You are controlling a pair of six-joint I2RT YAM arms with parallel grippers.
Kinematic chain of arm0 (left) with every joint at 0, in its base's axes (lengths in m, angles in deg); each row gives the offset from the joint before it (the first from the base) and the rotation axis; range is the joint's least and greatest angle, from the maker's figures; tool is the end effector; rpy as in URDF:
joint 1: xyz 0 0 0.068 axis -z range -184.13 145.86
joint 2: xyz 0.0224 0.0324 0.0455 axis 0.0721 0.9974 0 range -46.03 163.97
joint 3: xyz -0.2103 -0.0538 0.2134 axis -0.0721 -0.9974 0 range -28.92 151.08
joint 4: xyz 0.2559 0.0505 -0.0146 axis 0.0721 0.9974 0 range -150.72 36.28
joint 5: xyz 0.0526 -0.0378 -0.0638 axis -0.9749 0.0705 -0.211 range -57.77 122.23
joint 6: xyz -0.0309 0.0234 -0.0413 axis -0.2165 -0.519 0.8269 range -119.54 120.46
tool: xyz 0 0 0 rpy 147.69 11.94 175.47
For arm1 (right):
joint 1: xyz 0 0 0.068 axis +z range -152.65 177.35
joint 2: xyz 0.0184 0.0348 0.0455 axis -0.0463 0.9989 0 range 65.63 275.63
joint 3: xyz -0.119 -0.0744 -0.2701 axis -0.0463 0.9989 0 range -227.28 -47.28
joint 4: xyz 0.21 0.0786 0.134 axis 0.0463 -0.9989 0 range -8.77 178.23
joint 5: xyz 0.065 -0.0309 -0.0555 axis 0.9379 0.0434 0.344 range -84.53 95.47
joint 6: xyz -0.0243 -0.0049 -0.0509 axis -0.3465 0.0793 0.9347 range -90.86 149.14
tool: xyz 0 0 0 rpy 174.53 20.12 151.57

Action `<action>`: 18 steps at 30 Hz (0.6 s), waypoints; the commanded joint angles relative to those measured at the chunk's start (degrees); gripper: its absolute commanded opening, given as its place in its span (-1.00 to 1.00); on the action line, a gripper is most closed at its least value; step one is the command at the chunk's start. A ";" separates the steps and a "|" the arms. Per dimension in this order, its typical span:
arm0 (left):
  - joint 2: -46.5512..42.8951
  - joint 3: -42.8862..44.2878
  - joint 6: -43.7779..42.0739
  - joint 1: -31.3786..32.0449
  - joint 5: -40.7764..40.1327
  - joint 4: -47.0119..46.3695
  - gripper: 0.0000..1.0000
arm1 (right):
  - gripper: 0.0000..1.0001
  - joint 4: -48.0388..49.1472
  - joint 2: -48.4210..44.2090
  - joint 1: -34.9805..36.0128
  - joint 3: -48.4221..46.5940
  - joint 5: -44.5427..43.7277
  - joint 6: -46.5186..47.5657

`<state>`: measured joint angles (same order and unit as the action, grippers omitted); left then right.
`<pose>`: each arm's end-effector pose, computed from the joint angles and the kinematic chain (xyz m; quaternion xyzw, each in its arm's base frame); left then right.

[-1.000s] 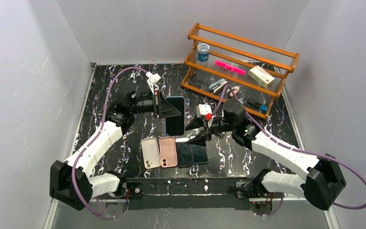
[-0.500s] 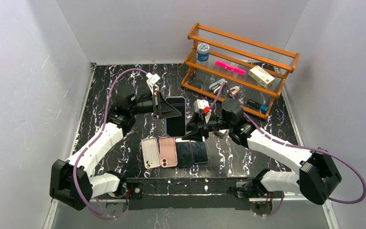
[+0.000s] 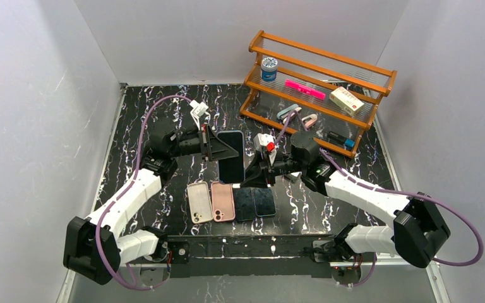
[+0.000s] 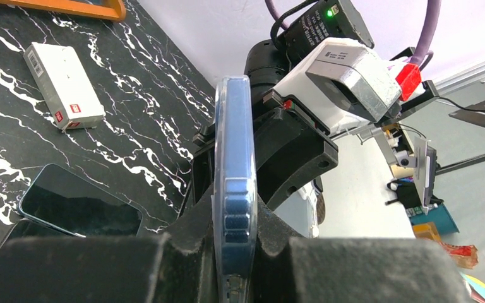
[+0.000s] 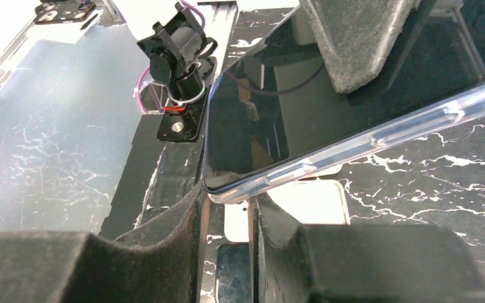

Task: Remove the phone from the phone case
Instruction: Remove the phone case from the phone.

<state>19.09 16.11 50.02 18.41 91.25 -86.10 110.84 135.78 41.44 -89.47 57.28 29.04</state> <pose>0.2084 -0.1233 0.3635 0.2170 0.6551 -0.6468 0.3247 0.1662 0.2043 0.3215 -0.5219 0.5064 0.5272 0.4397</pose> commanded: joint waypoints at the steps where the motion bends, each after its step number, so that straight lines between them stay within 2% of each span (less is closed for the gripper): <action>1: -3.05 -1.29 4.89 4.37 1.96 -2.51 -1.00 | -0.97 6.48 1.49 -0.03 -2.20 -5.92 1.15; 5: -3.23 -1.99 6.84 7.53 1.06 -4.46 -1.00 | -0.97 6.18 3.37 -0.08 -3.81 -9.07 1.94; 10: -3.51 -2.57 8.10 8.04 0.73 -5.23 -1.00 | -0.97 7.91 5.34 -1.80 -4.66 -14.32 1.26; 18: -3.25 -2.88 8.46 8.04 -0.15 -5.73 -1.00 | -0.97 11.09 5.27 -4.62 -4.12 -14.86 -0.16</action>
<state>18.02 13.53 51.29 22.61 83.34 -90.82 111.78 140.79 39.48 -89.63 55.90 28.21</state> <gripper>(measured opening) 0.102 0.280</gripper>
